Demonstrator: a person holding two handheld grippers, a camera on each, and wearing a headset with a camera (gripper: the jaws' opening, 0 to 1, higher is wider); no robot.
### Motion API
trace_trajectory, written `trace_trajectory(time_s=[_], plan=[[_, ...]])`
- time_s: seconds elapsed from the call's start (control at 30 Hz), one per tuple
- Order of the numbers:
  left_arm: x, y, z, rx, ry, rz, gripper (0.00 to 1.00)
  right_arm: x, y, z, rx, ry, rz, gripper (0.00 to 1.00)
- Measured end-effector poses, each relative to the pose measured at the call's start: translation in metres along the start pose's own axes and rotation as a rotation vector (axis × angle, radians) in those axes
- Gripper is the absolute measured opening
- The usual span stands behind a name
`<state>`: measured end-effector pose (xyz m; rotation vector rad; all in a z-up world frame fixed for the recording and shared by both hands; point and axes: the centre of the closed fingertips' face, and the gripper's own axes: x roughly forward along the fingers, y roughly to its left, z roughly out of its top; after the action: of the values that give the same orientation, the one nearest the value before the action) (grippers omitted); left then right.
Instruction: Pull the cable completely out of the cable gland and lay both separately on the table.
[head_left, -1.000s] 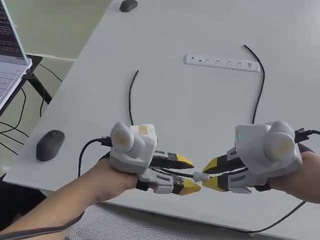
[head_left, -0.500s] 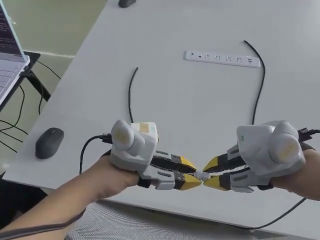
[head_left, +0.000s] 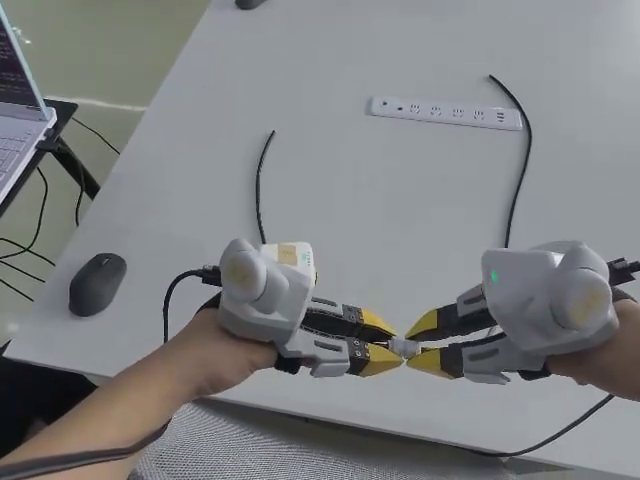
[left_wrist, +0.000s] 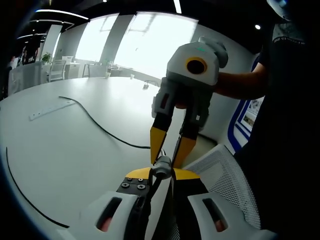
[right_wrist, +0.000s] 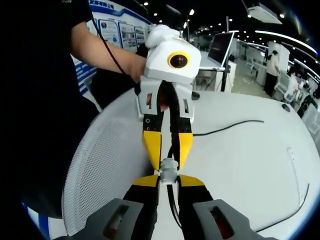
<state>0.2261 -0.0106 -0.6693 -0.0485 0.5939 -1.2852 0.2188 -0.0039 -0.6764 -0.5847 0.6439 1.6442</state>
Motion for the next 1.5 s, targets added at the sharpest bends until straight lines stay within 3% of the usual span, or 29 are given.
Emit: trace_trajectory(time_s=[0.1,0.2,0.27,0.37,0.47,0.57,0.63,0.7,0.77,0.87,0.97,1.1,1.17,1.23,1.37,1.5], plan=[[-0.001,0.002,0.002,0.014,-0.004,0.004,0.15,-0.002,-0.003,0.001,0.017,-0.013,0.004,0.09],[-0.001,0.004,0.005,0.033,-0.011,0.004,0.15,-0.003,-0.005,0.002,0.106,-0.036,0.034,0.09],[-0.003,0.004,0.007,0.037,-0.011,0.007,0.15,-0.005,-0.008,0.003,0.125,-0.055,0.045,0.10],[-0.006,0.007,0.008,0.056,-0.008,0.015,0.15,-0.009,-0.013,0.007,0.250,-0.115,0.076,0.13],[-0.008,0.008,0.010,0.074,-0.012,0.022,0.15,-0.013,-0.017,0.009,0.327,-0.156,0.099,0.14],[-0.008,0.007,0.011,0.089,-0.010,0.020,0.15,-0.016,-0.013,0.012,0.441,-0.201,0.176,0.15],[-0.007,0.007,0.012,0.111,-0.002,0.022,0.15,-0.016,-0.016,0.011,0.458,-0.219,0.188,0.15],[-0.007,0.007,0.014,0.124,-0.004,0.023,0.15,-0.017,-0.012,0.014,0.533,-0.251,0.245,0.15],[-0.008,0.007,0.015,0.130,-0.007,0.025,0.15,-0.017,-0.014,0.013,0.537,-0.261,0.251,0.15],[-0.009,0.005,0.018,0.147,-0.007,0.026,0.15,-0.021,-0.012,0.022,0.604,-0.323,0.302,0.13],[-0.010,0.005,0.018,0.162,-0.002,0.028,0.15,-0.020,-0.012,0.021,0.636,-0.328,0.325,0.11],[-0.010,0.003,0.020,0.177,-0.002,0.024,0.15,-0.021,-0.008,0.025,0.730,-0.366,0.400,0.10],[-0.009,0.000,0.022,0.198,0.001,0.025,0.15,-0.019,-0.006,0.024,0.773,-0.347,0.423,0.11],[-0.009,-0.001,0.023,0.205,0.001,0.019,0.15,-0.018,-0.005,0.023,0.756,-0.343,0.422,0.11],[-0.007,-0.001,0.019,0.222,0.019,0.019,0.15,-0.017,-0.003,0.021,0.797,-0.330,0.457,0.10],[-0.008,-0.003,0.020,0.247,0.031,0.018,0.15,-0.018,-0.002,0.022,0.864,-0.351,0.497,0.10]])
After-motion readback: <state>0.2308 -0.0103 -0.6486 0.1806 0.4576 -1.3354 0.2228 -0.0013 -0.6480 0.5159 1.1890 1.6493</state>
